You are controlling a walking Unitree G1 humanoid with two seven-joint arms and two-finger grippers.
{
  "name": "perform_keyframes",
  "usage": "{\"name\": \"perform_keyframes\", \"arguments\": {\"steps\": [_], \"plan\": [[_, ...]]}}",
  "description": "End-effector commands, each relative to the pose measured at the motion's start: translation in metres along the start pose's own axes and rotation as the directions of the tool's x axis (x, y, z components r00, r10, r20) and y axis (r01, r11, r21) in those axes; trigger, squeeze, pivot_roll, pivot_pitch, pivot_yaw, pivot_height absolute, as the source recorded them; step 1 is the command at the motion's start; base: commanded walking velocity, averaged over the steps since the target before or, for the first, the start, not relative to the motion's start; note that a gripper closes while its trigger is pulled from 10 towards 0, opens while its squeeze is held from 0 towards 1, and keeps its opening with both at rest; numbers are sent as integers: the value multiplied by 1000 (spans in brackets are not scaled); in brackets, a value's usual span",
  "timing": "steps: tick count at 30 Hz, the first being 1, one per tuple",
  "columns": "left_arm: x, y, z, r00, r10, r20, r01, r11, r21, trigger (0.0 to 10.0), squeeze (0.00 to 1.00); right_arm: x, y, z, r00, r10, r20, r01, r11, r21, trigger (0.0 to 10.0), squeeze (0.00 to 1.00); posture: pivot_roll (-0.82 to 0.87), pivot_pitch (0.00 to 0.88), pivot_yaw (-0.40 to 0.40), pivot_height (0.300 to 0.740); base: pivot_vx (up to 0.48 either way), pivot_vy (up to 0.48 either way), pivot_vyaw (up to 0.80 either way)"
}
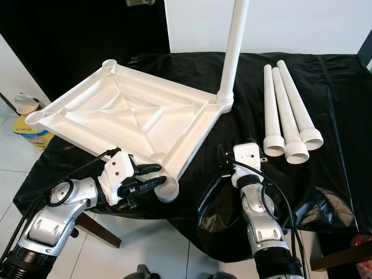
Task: Building children table
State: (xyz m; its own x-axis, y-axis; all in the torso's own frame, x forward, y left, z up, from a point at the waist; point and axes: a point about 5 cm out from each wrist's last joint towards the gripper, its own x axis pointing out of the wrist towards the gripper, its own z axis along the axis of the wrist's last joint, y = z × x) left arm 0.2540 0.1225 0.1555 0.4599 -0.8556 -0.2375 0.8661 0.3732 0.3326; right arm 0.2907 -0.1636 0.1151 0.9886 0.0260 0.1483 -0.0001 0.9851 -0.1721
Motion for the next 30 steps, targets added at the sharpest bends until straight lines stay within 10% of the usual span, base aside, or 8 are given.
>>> {"name": "perform_keyframes", "arguments": {"steps": [1,13,14,15,22,23,30], "plan": [[-4,-6,-1,995,-104,-7,104,994,13,10000,0,-4,-1,3,1000,-6,12,6,1000,31,10000,0,-1,53,30,740,0,0,0],[-20,-13,-19,973,-203,-106,208,977,38,10000,0,-34,7,4,991,132,38,-134,989,57,10000,0,-6,50,16,740,0,0,0],[-21,-12,-25,967,-209,-143,218,975,45,10000,302,-33,8,3,990,135,35,-137,989,55,10000,0,-9,49,17,740,0,0,0],[-21,-10,-29,963,-213,-167,224,973,49,10000,1000,-31,7,4,990,134,37,-136,989,52,10000,0,-12,48,20,740,0,0,0],[-17,-4,-38,951,-223,-216,243,968,70,10000,894,-25,5,8,991,127,50,-129,991,47,10000,0,-17,40,24,740,0,0,0],[-15,-1,-41,945,-221,-240,245,967,75,10000,0,-24,5,9,990,128,51,-131,990,47,10000,0,-20,34,28,740,0,0,0],[-10,11,-52,922,-248,-298,283,956,81,10000,0,-22,5,11,990,125,57,-128,990,52,10000,0,-30,27,52,740,0,0,0]]}}
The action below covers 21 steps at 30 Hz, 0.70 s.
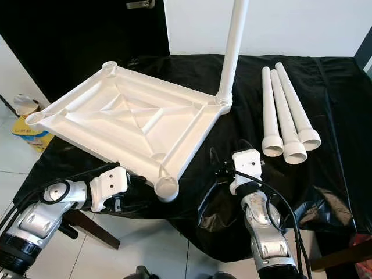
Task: Building children table
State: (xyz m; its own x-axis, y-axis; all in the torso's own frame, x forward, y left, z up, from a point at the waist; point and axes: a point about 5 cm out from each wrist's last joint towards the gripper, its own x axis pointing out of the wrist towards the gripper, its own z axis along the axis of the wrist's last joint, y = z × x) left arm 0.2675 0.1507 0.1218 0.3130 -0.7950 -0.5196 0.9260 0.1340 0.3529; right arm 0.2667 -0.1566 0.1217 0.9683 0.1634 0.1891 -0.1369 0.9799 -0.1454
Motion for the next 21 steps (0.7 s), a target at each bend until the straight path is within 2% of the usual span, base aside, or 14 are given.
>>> {"name": "perform_keyframes", "arguments": {"steps": [1,3,6,7,11,12,13,21], "plan": [[2,-1,-8,997,-58,-45,58,998,3,10000,0,0,0,-1,1000,-4,-9,4,1000,6,10000,0,-30,27,52,740,0,0,0],[3,0,-11,996,-67,-63,67,998,6,10000,0,1,0,-1,1000,-6,-7,6,1000,7,10000,0,-30,27,52,740,0,0,0],[6,3,-18,987,-119,-108,117,993,-26,10000,0,1,0,0,1000,-16,-3,16,1000,11,10000,0,-38,30,63,740,0,0,0],[8,5,-23,977,-162,-137,155,986,-60,10000,0,1,0,0,1000,-23,-1,23,1000,12,10000,0,-46,26,69,740,0,0,0],[10,7,-26,971,-184,-155,172,981,-90,10000,0,0,0,0,1000,-30,-2,30,999,12,10000,0,-51,24,74,740,0,0,0],[12,7,-27,967,-201,-155,188,978,-91,9137,0,0,-1,0,999,-34,-3,34,999,12,10000,0,-55,22,78,740,0,0,0],[15,9,-26,967,-206,-152,193,976,-97,0,0,-1,-1,0,999,-39,-3,39,999,10,10000,0,-58,22,81,740,0,0,0],[27,16,-15,976,-193,-97,186,979,-84,0,0,0,-5,0,998,-60,1,60,998,5,10000,0,-71,19,98,740,0,0,0]]}}
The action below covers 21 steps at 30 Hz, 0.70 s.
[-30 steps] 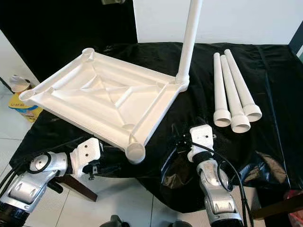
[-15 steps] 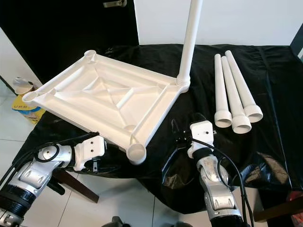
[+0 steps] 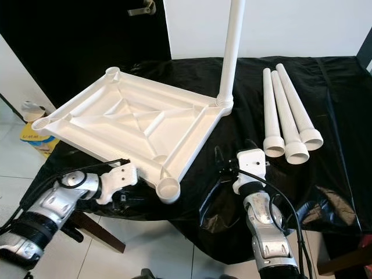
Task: Building children table
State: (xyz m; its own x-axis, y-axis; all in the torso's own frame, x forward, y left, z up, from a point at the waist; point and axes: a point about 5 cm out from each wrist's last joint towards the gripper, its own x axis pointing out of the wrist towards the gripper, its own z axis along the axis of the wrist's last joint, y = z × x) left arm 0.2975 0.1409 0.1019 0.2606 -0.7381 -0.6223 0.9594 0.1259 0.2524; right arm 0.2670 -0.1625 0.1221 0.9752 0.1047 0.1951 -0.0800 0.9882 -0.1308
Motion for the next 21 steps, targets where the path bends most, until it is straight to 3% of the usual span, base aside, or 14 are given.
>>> {"name": "perform_keyframes", "arguments": {"steps": [1,16,21], "plan": [[2,-3,4,993,-114,11,113,993,16,0,0,0,0,1,1000,-6,4,6,1000,-1,10000,0,-76,20,106,740,0,0,0],[23,-3,33,986,-51,159,51,999,4,0,0,-1,0,0,1000,-22,1,22,1000,-2,10000,0,-79,19,103,740,0,0,0],[32,-1,45,976,25,217,-23,1000,-14,0,0,0,2,1,1000,-11,4,11,1000,0,10000,0,-70,21,94,740,0,0,0]]}}
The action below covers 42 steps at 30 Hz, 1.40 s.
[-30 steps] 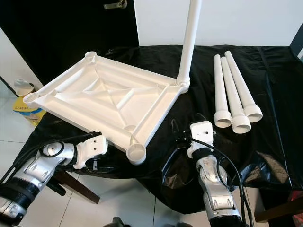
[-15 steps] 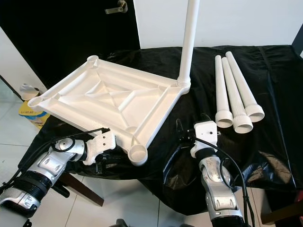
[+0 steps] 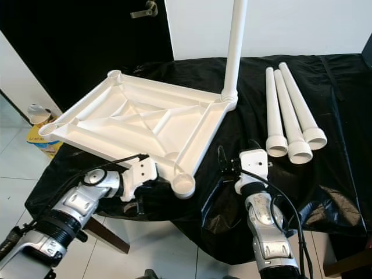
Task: Building children table
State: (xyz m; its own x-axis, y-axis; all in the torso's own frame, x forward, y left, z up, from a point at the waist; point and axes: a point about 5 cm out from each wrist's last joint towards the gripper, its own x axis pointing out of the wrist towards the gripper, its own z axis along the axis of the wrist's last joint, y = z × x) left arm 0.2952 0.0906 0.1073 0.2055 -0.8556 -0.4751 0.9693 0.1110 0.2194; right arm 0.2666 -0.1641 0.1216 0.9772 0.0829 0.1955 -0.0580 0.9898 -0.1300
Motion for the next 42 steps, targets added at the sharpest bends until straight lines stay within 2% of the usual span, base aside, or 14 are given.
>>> {"name": "perform_keyframes", "arguments": {"steps": [1,5,11,12,13,14,19,20,21,22,27,35,36,42], "plan": [[4,7,10,996,79,40,-80,997,12,0,0,1,3,2,1000,12,6,-12,1000,3,10000,0,-67,24,91,740,0,0,0],[8,7,14,993,107,56,-108,994,1,0,0,1,3,2,1000,13,6,-13,1000,3,10000,0,-66,27,91,740,0,0,0],[22,14,27,970,223,96,-219,975,-46,0,0,1,6,1,1000,18,1,-18,1000,11,10000,0,-55,40,84,740,0,0,0],[20,14,27,970,224,94,-221,974,-42,1725,0,2,7,1,1000,20,1,-20,1000,13,10000,0,-53,44,81,740,0,0,0],[18,15,26,970,224,92,-221,974,-39,1725,0,2,8,2,1000,21,0,-21,1000,14,10000,0,-53,44,81,740,0,0,0],[15,15,25,973,217,82,-215,976,-23,10000,0,2,8,2,1000,22,0,-22,1000,15,10000,0,-47,51,80,740,0,0,0],[5,15,20,979,198,54,-199,980,6,10000,0,1,9,2,1000,25,-1,-25,1000,16,10000,0,-43,56,80,740,0,0,0],[0,16,17,981,187,44,-188,982,8,10000,98,1,8,1,1000,25,-2,-25,1000,16,10000,0,-41,59,80,740,0,0,0],[-5,17,16,983,178,35,-178,984,11,10000,973,1,7,1,1000,24,-4,-24,1000,15,10000,0,-41,60,81,740,0,0,0],[-8,18,15,985,170,30,-171,985,8,10000,1000,1,7,1,1000,23,-4,-23,1000,14,10000,0,-42,60,82,740,0,0,0],[-16,20,12,988,153,15,-153,988,16,10000,1000,1,7,1,1000,20,-5,-20,1000,14,10000,0,-43,60,84,740,0,0,0],[-28,32,1,981,163,-101,-149,980,136,10000,1000,0,6,2,1000,11,-1,-11,1000,14,10000,0,-63,61,92,740,0,0,0],[-26,35,1,979,169,-118,-149,975,164,10000,0,-1,5,2,1000,8,-1,-8,1000,12,10000,0,-69,63,93,740,0,0,0],[-22,38,1,974,177,-138,-149,969,196,10000,0,-2,4,3,1000,5,0,-5,1000,10,10000,0,-72,64,94,740,0,0,0]]}}
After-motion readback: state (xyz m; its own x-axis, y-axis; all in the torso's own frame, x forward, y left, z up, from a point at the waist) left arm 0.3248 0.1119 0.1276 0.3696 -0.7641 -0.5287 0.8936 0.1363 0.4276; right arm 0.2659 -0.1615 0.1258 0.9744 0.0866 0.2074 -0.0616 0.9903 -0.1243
